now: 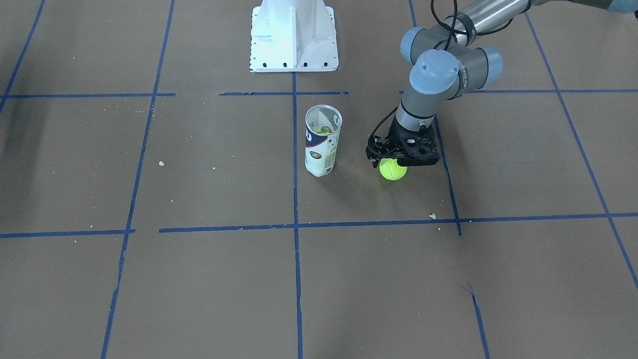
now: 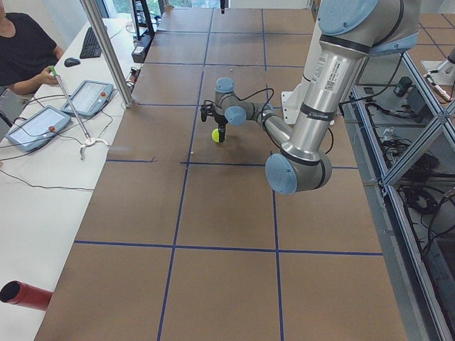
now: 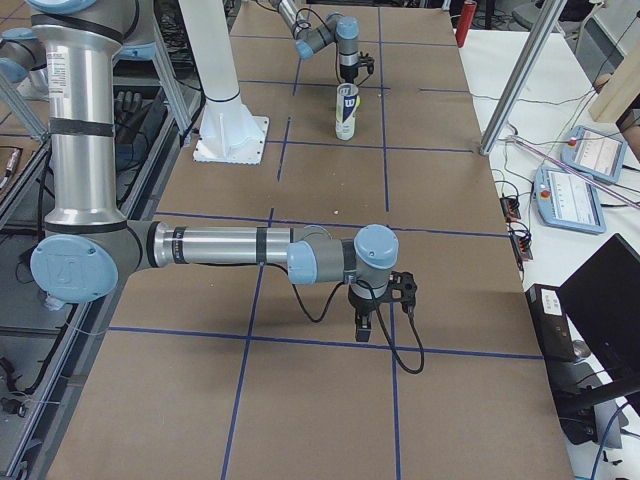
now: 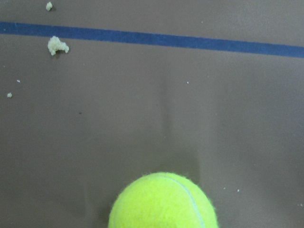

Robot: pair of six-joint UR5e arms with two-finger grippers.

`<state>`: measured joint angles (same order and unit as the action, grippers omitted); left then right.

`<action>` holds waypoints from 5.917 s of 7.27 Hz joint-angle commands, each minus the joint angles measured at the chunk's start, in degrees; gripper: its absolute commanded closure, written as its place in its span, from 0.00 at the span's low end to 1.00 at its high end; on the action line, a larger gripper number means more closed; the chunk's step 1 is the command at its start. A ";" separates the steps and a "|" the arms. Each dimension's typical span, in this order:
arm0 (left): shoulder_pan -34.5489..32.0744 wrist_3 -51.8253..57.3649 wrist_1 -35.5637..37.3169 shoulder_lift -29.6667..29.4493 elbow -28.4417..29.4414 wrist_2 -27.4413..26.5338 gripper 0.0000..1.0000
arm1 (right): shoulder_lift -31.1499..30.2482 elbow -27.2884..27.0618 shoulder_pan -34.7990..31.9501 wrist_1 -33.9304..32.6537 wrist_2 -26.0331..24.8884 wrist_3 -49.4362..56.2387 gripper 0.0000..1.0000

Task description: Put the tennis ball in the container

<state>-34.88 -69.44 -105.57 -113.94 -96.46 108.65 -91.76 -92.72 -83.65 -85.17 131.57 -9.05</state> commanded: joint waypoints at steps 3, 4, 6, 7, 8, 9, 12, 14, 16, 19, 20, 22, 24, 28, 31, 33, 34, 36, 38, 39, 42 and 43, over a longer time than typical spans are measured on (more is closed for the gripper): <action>-0.28 0.18 -0.51 -0.05 0.92 -0.90 0.01 | 0.00 0.00 -0.03 0.00 0.00 0.00 0.00; -0.28 0.10 -0.52 -0.22 0.92 -0.81 0.15 | 0.00 0.00 -0.03 0.00 0.00 0.00 0.00; -0.28 0.01 -0.52 -0.57 0.92 -0.90 0.62 | 0.00 0.00 -0.03 0.00 0.00 0.00 0.00; -0.54 0.01 -0.43 -0.66 0.31 -0.98 0.92 | 0.00 0.00 -0.03 0.00 0.00 0.00 0.00; -2.28 0.44 0.53 -0.58 -1.69 -0.81 1.00 | 0.00 0.00 -0.03 0.00 0.00 0.00 0.00; -3.78 0.53 5.76 -0.40 -6.41 -0.81 1.00 | 0.00 0.00 -0.03 0.00 0.00 0.00 0.00; -8.17 0.62 22.82 -1.27 -19.26 -0.63 1.00 | 0.00 0.00 -0.03 0.00 0.00 0.00 0.00; -10.46 6.21 32.82 -4.86 -24.19 0.94 1.00 | 0.00 0.00 -0.02 0.00 0.00 0.00 0.00; -12.05 6.34 39.53 -8.03 -27.10 3.40 1.00 | 0.00 0.00 0.06 0.00 0.00 0.00 0.00; -10.92 3.46 44.05 -16.03 -24.76 8.40 1.00 | 0.00 0.00 -0.03 0.00 0.00 0.00 0.00; -7.52 -0.74 44.13 -21.09 -19.87 8.25 1.00 | 0.00 0.00 -0.03 0.00 0.00 0.00 0.00; -4.33 -3.67 43.96 -25.87 -15.18 7.98 1.00 | 0.00 0.00 -0.02 0.00 0.00 0.00 0.00; -3.97 -3.68 43.69 -28.61 -11.13 7.98 1.00 | 0.00 0.00 -0.03 0.00 0.00 0.00 0.00; -3.62 -3.60 39.91 -28.00 -8.04 7.10 1.00 | 0.00 0.00 0.06 0.00 0.00 0.00 0.00; -3.27 -3.15 38.43 -26.95 -8.39 7.02 0.00 | 0.00 0.00 -0.03 0.00 0.00 0.00 0.00; -2.91 -3.16 38.15 -26.68 -8.65 7.02 0.00 | 0.00 0.00 -0.03 0.00 0.00 0.00 0.00; -2.91 -3.16 38.15 -26.68 -9.00 7.02 0.00 | 0.00 0.00 -0.03 0.00 0.00 0.00 0.00; -3.17 -2.89 38.15 -25.37 -11.36 5.70 0.00 | 0.00 0.00 -0.03 0.00 0.00 0.00 0.00; -4.57 4.00 33.44 -17.49 -16.56 5.78 0.00 | 0.00 0.00 0.06 0.00 0.00 0.00 0.00; -10.24 11.97 29.23 -13.36 -16.31 6.31 0.00 | 0.00 0.00 -0.02 0.00 0.00 0.00 0.00; -29.30 33.91 23.31 -0.62 -13.42 13.23 0.00 | 0.00 0.00 -0.03 0.00 0.00 0.00 0.00; -34.67 44.98 23.13 4.47 -11.84 16.56 0.00 | 0.00 0.00 -0.03 0.00 0.00 0.00 0.00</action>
<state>-62.32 -37.44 -81.68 -115.35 -110.15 121.36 -91.76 -92.72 -83.67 -85.17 131.57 -9.05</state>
